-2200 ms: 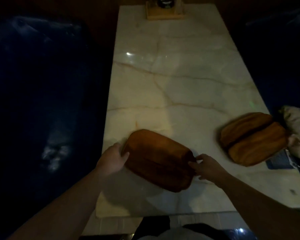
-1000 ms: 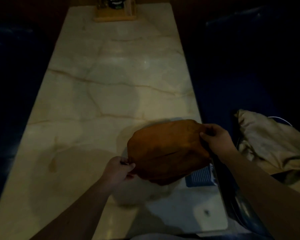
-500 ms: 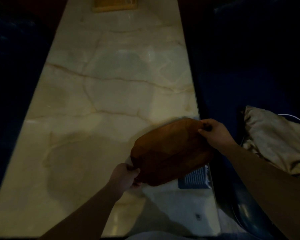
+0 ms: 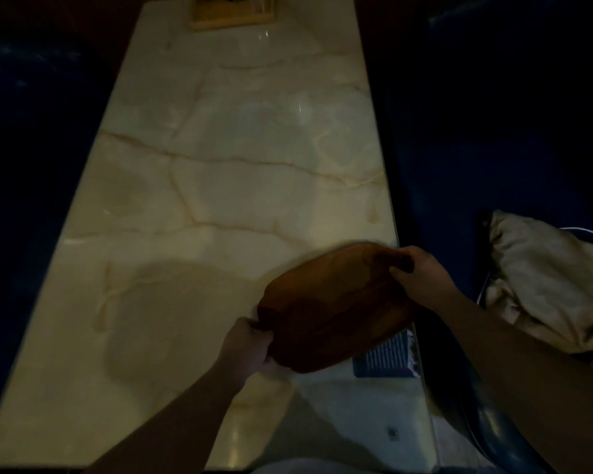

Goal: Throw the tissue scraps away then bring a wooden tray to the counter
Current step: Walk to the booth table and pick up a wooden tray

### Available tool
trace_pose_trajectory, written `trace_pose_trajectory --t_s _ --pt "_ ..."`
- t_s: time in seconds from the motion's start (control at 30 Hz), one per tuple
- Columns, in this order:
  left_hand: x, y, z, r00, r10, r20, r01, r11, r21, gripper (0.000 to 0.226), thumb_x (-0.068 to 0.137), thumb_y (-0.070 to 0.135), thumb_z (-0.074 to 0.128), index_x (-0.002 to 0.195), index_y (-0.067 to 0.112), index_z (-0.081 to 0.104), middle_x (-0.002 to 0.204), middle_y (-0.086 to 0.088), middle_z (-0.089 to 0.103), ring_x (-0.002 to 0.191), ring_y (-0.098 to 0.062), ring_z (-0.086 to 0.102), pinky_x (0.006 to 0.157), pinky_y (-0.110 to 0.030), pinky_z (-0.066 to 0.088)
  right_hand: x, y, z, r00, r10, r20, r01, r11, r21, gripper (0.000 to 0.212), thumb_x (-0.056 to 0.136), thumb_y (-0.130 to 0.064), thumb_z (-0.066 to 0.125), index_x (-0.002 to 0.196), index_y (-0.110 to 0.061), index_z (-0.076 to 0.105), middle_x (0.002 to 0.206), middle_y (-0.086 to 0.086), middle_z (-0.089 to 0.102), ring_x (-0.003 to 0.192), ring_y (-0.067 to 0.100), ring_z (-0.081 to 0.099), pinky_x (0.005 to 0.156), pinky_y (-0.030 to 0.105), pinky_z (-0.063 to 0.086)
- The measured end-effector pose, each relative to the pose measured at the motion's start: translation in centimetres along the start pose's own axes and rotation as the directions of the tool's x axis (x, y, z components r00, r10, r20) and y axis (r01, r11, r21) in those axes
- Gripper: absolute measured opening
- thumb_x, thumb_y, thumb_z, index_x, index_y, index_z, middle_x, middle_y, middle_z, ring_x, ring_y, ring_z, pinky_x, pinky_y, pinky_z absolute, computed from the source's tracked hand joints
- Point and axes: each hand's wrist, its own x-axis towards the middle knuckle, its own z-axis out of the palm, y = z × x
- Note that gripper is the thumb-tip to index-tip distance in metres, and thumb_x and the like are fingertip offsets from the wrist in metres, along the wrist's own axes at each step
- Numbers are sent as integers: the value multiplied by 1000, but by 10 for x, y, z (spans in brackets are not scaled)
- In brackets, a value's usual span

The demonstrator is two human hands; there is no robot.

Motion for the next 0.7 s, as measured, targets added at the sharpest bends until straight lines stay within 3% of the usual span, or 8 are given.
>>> trace_pose_trajectory --t_s 0.13,0.23,0.37,0.5,0.7 --pt "-7 15 4 997 -64 41 68 992 -109 20 86 19 61 96 2 59 93 -21 66 81 -37 67 68 -48 59 -7 3 5 998 55 22 -55 998 -22 39 93 -32 56 125 -9 53 113 16 62 93 32 59 73 37 46" --pt "-11 17 1 996 -84 37 89 979 -183 19 88 18 58 103 6 58 105 -20 65 89 -36 64 71 -45 57 -13 1 3 996 85 38 -87 995 45 43 93 -31 58 129 -7 50 118 17 59 104 35 57 84 45 50" --pt "-21 11 -20 994 -100 -36 86 959 -271 25 91 20 57 114 14 52 114 -16 59 92 -34 62 62 -38 53 -28 -1 8 996 15 86 -28 987 156 40 91 -26 61 125 -9 49 109 6 55 105 31 56 86 43 49" --pt "-43 7 -59 978 -75 -196 2 937 -349 25 91 19 58 116 17 55 117 -15 57 98 -36 59 70 -44 51 -42 -23 19 991 -90 100 59 959 279 22 88 -24 66 102 -12 55 101 15 65 90 29 64 82 52 55" --pt "-98 -8 -122 902 -30 -431 -179 882 -435 38 89 17 62 126 8 55 126 -17 56 97 -31 58 81 -45 51 -73 -101 37 958 -280 62 233 887 400 20 91 -22 61 102 -5 59 98 15 66 84 22 64 73 37 53"
